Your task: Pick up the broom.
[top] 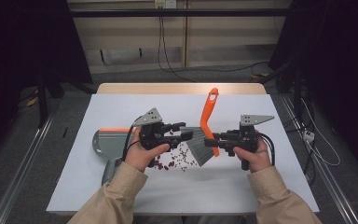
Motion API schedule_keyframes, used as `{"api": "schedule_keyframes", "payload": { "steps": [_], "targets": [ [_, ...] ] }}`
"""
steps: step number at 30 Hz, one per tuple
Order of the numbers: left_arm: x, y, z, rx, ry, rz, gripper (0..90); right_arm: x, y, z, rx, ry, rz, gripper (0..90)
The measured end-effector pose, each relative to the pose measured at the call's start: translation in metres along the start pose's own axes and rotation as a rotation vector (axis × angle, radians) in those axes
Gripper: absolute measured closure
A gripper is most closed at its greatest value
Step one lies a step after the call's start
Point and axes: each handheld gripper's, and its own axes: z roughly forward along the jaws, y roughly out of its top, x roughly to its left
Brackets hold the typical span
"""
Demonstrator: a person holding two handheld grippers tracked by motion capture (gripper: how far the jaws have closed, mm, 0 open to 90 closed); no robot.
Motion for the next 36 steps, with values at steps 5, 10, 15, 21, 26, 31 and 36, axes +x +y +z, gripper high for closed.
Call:
{"api": "schedule_keyframes", "payload": {
  "steps": [5, 10, 15, 21, 26, 31, 36],
  "targets": [
    [0.003, -0.001, -0.006, 0.036, 0.065, 0.022, 23.4, -0.001, 0.003, -0.009, 0.010, -0.118, 0.004, 70.3],
    [0.006, -0.001, -0.016, 0.044, 0.101, 0.048, 16.9, 0.002, 0.009, -0.014, 0.033, -0.227, -0.004, 70.3],
    [0.009, -0.003, -0.025, 0.051, 0.133, 0.065, 14.0, 0.002, 0.011, -0.017, 0.064, -0.320, -0.026, 70.2],
    [0.015, -0.006, -0.037, 0.054, 0.168, 0.075, 12.0, -0.003, 0.010, -0.021, 0.081, -0.394, -0.030, 70.2],
    [0.019, -0.008, -0.046, 0.056, 0.208, 0.086, 11.3, -0.006, 0.011, -0.024, 0.104, -0.485, -0.029, 70.2],
    [0.025, -0.012, -0.056, 0.055, 0.226, 0.077, 10.9, -0.009, 0.010, -0.026, 0.119, -0.547, -0.019, 70.2],
    [0.032, -0.018, -0.067, 0.056, 0.251, 0.072, 10.3, -0.010, 0.010, -0.021, 0.152, -0.603, -0.033, 70.3]
  ]
}}
